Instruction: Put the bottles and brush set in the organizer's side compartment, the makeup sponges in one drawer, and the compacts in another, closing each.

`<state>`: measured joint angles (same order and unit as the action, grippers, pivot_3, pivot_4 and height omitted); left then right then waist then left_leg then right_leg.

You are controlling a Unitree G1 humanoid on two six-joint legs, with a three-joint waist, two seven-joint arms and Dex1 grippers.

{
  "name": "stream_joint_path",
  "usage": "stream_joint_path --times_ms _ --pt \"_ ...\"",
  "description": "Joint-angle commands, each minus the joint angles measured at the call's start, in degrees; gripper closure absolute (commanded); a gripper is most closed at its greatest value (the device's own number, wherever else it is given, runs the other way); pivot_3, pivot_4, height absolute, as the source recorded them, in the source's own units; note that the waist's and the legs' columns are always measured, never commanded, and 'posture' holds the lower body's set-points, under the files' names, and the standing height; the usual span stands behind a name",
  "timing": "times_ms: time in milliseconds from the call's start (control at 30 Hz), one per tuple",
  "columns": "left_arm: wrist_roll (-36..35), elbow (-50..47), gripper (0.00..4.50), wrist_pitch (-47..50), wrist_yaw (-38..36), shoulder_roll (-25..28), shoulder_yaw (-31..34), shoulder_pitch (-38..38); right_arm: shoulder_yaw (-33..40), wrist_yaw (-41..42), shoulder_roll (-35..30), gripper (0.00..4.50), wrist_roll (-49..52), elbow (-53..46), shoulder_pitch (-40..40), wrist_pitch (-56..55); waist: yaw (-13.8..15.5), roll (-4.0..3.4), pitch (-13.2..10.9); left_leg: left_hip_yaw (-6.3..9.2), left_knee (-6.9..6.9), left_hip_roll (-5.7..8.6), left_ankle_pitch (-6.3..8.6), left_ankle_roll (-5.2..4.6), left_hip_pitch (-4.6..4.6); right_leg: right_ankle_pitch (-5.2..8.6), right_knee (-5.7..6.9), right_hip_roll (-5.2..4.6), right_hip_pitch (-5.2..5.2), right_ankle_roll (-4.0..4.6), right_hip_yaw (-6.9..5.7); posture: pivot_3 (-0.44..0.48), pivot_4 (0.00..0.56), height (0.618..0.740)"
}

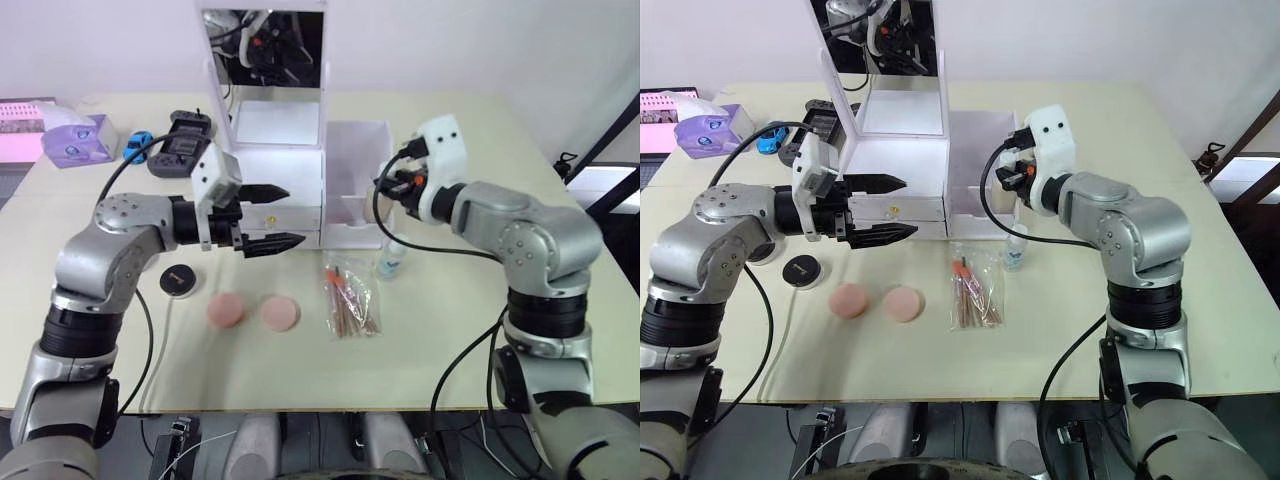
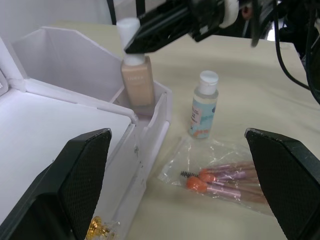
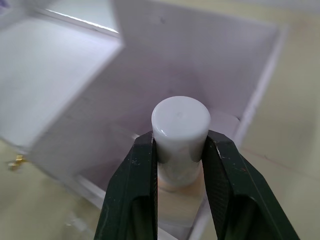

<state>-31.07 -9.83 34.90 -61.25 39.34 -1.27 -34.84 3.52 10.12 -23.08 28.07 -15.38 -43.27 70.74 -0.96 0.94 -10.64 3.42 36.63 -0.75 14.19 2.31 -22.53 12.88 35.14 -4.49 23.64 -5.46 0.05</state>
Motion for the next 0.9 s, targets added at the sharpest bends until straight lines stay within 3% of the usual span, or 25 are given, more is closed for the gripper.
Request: stream_joint_path --times_ms 33,367,633,733,900 --pt "-0.4 -1.4 0.0 -0.2 -0.3 0.0 0.1 -2.2 1.4 -2.1 1.5 3.59 -2.0 -1.4 -0.6 -2.3 0.0 0.0 0.0 0.0 -0.03 0.0 0.0 0.0 0.0 0.0 0.0 0.0 0.02 0.0 0.0 0.0 0.15 0.74" --pt "0.0 -0.7 0.0 -0.3 -0.9 -0.5 -0.8 -3.2 -2.6 -2.9 3.4 3.59 -5.7 -3.0 2.7 -3.6 0.0 0.0 0.0 0.01 -0.33 0.0 -0.01 0.0 0.09 0.01 -0.01 0.01 0.05 -0.08 0.0 0.0 0.15 0.74" --pt "0.9 0.3 0.0 -1.0 -1.6 -0.1 -1.2 -3.5 -0.1 -1.3 1.4 0.04 -4.6 -7.7 0.6 0.1 0.0 0.0 0.0 0.01 -0.38 0.0 -0.01 0.0 0.09 0.02 -0.02 0.02 0.09 -0.09 0.0 0.0 0.15 0.74" --pt "0.1 0.1 0.0 -0.1 -0.4 0.0 0.3 -3.6 5.1 1.1 1.1 0.04 -0.6 -11.7 0.1 3.7 0.1 0.0 0.0 0.01 -0.4 0.0 -0.01 0.0 0.09 0.03 -0.02 0.01 0.08 -0.1 -0.01 0.0 0.15 0.74" --pt "-0.3 2.1 0.0 -1.3 -0.7 1.8 3.8 -1.8 12.3 11.5 -6.2 0.04 5.1 -16.3 4.9 -2.4 0.2 0.01 0.0 0.01 -0.41 0.0 -0.01 0.0 0.08 0.04 -0.07 0.01 0.07 -0.12 -0.01 0.0 0.15 0.74"
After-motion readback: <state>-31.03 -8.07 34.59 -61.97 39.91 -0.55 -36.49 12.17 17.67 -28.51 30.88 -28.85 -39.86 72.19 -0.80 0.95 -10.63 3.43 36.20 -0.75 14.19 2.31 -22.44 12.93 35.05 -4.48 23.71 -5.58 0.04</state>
